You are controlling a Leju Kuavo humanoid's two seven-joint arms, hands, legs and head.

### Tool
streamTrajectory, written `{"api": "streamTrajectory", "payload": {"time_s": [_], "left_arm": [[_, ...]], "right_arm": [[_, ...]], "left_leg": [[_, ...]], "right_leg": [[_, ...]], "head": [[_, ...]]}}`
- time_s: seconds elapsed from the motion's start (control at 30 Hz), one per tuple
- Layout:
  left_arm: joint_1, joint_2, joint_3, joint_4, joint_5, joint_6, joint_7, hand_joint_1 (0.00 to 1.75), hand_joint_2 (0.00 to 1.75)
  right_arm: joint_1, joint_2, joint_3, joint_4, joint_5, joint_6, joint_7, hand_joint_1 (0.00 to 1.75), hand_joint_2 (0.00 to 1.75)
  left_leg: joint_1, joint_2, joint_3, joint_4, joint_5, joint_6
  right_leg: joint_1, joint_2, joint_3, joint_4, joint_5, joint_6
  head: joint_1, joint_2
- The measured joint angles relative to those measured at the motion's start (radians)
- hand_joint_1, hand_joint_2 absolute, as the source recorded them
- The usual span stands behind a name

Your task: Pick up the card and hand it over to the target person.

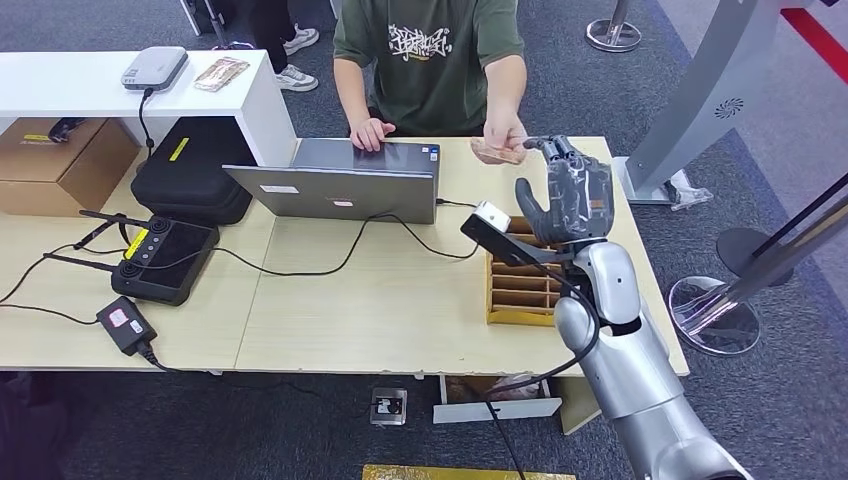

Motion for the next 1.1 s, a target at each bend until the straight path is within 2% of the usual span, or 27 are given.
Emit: {"api": "streamTrajectory", "payload": {"time_s": [0.13, 0.27, 0.4, 0.47, 0.57, 0.77, 0.9, 1.1], "left_arm": [[0.0, 0.0, 0.004, 0.0, 0.0, 0.003, 0.004, 0.0, 0.0], [-0.001, 0.001, 0.012, 0.0, 0.002, 0.002, 0.008, 0.0, 0.0], [0.0, 0.008, 0.013, 0.001, -0.004, -0.018, 0.014, 0.0, 0.0], [0.001, 0.01, 0.013, 0.001, -0.007, -0.025, 0.013, 0.0, 0.0], [0.002, 0.002, 0.012, 0.0, -0.011, -0.023, 0.008, 0.0, 0.0], [0.003, -0.009, 0.014, 0.003, -0.012, -0.034, -0.004, 0.0, 0.0], [0.004, -0.021, -0.001, 0.001, -0.031, -0.047, 0.004, 0.0, 0.0], [0.01, -0.026, -0.027, -0.001, -0.06, -0.053, -0.005, 0.0, 0.0]], "right_arm": [[0.018, 0.018, -0.002, 0.01, -0.06, -0.009, -0.032, 0.0, 1.75], [0.08, 0.053, -0.033, 0.022, -0.387, 0.077, -0.186, 0.0, 1.75], [0.231, 0.06, -0.095, 0.007, -0.768, 0.18, -0.343, 0.0, 1.75], [0.305, 0.07, -0.127, -0.02, -0.875, 0.2, -0.386, 0.0, 1.75], [0.365, 0.081, -0.155, -0.05, -0.978, 0.227, -0.41, 0.0, 1.75], [0.453, 0.128, -0.185, -0.086, -1.077, 0.242, -0.421, 0.0, 1.75], [0.501, 0.169, -0.208, -0.111, -1.066, 0.227, -0.413, 0.0, 1.75], [0.557, 0.184, -0.252, -0.146, -1.023, 0.231, -0.42, 0.0, 1.75]], "left_leg": [[0.0, 0.0, 0.0, 0.0, 0.0, 0.0], [0.0, 0.001, 0.002, -0.002, 0.0, 0.0], [0.001, -0.003, 0.002, -0.002, 0.0, 0.0], [0.001, -0.004, 0.003, -0.002, 0.0, 0.0], [0.001, -0.005, 0.002, -0.002, 0.0, 0.0], [0.001, -0.003, 0.002, -0.002, 0.0, 0.0], [0.0, -0.003, 0.001, -0.002, -0.001, 0.0], [0.0, -0.003, 0.001, -0.001, -0.001, 0.0]], "right_leg": [[0.0, 0.0, 0.0, 0.0, 0.0, 0.0], [0.001, 0.001, 0.002, -0.002, 0.001, 0.0], [0.001, -0.003, 0.004, -0.002, -0.001, 0.0], [0.001, -0.005, 0.004, -0.003, -0.001, 0.0], [0.001, -0.005, 0.004, -0.003, -0.001, 0.0], [0.001, -0.004, 0.004, -0.003, -0.001, 0.0], [0.0, -0.003, 0.002, -0.002, -0.001, 0.0], [0.0, -0.004, 0.002, -0.002, -0.002, 0.0]], "head": [[0.0, 0.0], [0.0, 0.0], [0.0, 0.0], [0.0, 0.0], [0.0, 0.0], [0.0, 0.0], [0.0, 0.0], [0.0, 0.0]]}}
